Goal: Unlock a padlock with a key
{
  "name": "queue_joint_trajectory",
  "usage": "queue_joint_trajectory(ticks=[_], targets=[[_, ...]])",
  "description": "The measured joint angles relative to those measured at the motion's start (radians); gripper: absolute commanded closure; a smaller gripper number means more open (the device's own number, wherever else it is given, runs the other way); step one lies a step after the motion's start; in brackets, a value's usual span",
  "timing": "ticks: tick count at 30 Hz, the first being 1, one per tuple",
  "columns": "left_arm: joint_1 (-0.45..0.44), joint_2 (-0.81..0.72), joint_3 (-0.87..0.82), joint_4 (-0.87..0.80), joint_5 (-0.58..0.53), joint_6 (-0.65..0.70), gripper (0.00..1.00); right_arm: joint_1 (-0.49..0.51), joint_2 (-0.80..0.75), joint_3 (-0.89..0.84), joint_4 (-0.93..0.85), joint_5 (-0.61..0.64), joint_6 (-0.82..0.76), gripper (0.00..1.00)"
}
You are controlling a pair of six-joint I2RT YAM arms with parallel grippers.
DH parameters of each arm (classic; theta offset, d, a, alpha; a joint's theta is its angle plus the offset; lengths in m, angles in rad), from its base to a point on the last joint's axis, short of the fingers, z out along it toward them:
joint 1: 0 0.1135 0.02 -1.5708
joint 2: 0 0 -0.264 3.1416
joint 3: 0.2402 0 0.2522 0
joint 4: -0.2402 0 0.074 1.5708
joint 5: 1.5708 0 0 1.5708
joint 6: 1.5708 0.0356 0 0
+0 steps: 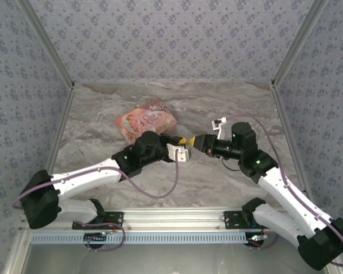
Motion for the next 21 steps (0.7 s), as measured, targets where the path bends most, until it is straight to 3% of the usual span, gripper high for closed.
queue_joint_trajectory(ticks=[21], targets=[[-0.001, 0.024, 0.010, -0.001, -0.003, 0.013, 1.00, 0.027, 0.058, -0.006, 0.041, 0.043, 0.042, 0.82]])
